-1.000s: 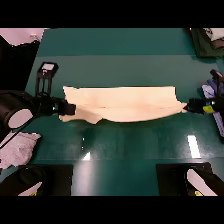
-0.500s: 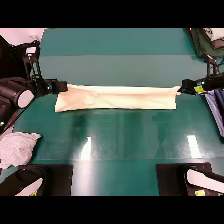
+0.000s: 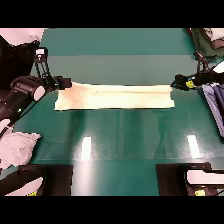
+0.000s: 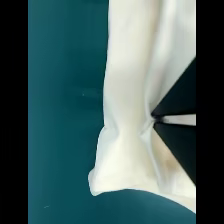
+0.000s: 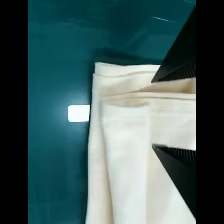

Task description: Fold the shirts.

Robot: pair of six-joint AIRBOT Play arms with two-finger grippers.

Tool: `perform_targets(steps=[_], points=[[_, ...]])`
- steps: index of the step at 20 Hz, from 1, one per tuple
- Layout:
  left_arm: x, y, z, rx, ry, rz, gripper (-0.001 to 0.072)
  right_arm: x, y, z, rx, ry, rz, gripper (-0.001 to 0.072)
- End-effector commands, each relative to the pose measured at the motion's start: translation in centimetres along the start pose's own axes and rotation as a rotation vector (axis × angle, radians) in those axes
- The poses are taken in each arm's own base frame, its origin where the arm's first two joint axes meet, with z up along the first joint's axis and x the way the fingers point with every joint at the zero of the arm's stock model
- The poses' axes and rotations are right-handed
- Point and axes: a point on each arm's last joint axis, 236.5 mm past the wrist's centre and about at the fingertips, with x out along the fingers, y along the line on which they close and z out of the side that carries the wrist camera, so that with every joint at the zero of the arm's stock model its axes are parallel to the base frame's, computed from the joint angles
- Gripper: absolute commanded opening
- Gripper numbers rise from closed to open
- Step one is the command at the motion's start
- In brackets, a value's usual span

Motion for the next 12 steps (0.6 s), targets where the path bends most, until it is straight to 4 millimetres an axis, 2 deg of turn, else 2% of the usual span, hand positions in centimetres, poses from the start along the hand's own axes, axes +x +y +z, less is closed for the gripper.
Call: perform_targets(steps=[1, 3, 5, 8, 9, 10, 11, 12], points=[[0.8, -0.6, 0.8, -0.005, -0.031, -0.021, 0.0416, 0.4, 1.0, 2.0, 0.041, -0.072, 0.050, 0.0519], [0.2, -0.5, 2.0, 0.002, -0.041, -0.010, 0.0427, -0.6, 0.4, 1.9, 0.061, -0.056, 0.061, 0.0519], [-0.6, -0.6, 3.2, -0.004, -0.050, -0.004, 0.0426, -1.9, -0.7, 0.8, 0.049, 0.004, 0.071, 0.0519], [-1.2, -0.5, 3.0, -0.027, -0.006, 0.004, 0.0424, -2.9, -2.8, -1.5, 0.059, 0.125, 0.096, 0.0520], [-1.2, -0.5, 2.4, -0.040, 0.015, 0.004, 0.0287, -2.7, -3.5, -2.3, 0.075, 0.166, 0.106, 0.0533], [-1.2, -0.4, 1.8, -0.042, 0.043, 0.013, 0.0028, -2.2, -4.1, -3.1, 0.089, 0.203, 0.116, 0.0552], [-1.2, -0.4, 1.2, -0.030, 0.066, 0.016, 0.0031, -1.5, -4.6, -3.9, 0.109, 0.245, 0.127, 0.0625], [-1.3, -0.5, 0.6, -0.024, 0.093, 0.011, 0.0032, -0.6, -4.9, -4.8, 0.124, 0.290, 0.137, 0.0627]])
